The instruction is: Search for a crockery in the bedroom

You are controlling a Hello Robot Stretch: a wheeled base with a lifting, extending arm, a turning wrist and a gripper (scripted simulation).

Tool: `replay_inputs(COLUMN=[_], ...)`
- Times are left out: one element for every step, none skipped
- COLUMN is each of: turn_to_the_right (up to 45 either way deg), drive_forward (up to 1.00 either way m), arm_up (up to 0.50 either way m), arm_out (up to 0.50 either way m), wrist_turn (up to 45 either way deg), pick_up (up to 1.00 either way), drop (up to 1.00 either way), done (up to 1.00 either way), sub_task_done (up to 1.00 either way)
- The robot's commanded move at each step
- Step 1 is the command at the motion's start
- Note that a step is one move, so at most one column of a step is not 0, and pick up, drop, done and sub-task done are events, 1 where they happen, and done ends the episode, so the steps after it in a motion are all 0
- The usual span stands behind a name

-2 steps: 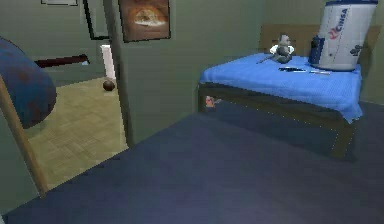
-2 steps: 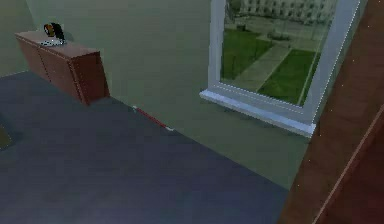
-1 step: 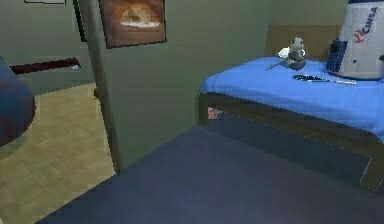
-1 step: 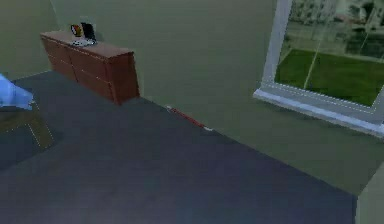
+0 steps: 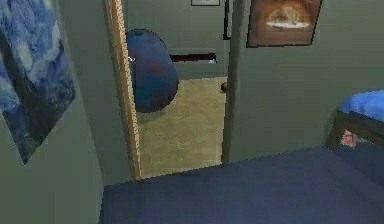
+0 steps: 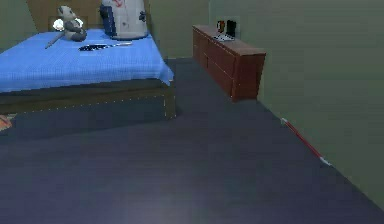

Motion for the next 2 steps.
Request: replay_inputs(turn_to_the_right=[0.0, -3.0], drive_forward=[1.00, 0.00], arm_up=[0.00, 0.00], arm_out=[0.00, 0.00], wrist_turn=[0.0, 0.0], pick_up=[0.00, 0.00], drop=[0.00, 0.00], done=[0.00, 0.00], sub_task_done=[0.00, 0.00])
